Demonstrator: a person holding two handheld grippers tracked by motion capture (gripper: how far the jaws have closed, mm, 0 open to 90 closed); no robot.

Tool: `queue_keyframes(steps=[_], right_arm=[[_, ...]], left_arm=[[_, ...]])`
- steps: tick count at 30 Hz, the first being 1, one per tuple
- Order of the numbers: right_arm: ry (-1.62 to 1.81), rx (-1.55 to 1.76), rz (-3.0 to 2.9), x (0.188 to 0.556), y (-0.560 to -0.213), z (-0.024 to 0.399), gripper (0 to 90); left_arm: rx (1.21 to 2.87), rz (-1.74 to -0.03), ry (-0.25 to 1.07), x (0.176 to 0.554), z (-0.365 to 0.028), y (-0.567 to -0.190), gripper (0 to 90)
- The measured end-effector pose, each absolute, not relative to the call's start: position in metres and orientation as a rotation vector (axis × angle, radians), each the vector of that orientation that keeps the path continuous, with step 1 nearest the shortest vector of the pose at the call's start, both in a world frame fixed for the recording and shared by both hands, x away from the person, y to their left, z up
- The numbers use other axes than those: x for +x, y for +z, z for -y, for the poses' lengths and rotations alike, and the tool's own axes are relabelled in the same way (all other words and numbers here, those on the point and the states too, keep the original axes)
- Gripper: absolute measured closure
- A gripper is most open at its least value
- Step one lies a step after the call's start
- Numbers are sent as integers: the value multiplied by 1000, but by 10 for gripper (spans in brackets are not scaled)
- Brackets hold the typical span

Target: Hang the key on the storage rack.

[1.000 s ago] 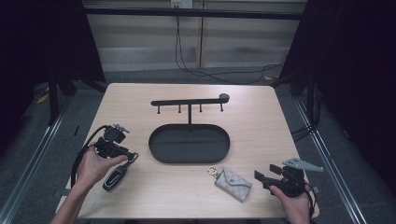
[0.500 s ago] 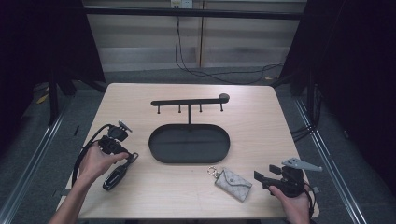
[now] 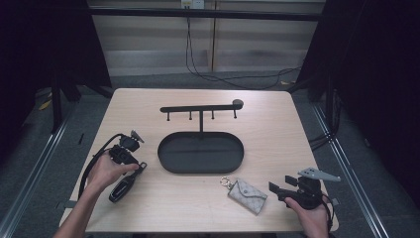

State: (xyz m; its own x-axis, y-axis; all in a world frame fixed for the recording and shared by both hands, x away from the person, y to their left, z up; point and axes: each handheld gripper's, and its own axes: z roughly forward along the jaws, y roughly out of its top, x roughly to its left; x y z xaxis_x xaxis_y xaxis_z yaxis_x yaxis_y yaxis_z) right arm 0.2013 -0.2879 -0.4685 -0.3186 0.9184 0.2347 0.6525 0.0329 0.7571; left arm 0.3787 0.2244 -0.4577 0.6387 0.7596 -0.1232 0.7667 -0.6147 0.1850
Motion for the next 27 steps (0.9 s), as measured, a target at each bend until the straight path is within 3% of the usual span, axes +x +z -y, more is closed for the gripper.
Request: queue_keyframes(steps=[27], right_arm=[[1170,1591,-2011,201,-469,287,254]], left_arm=[[2822,-1233,-11,387,-202,-466,685]])
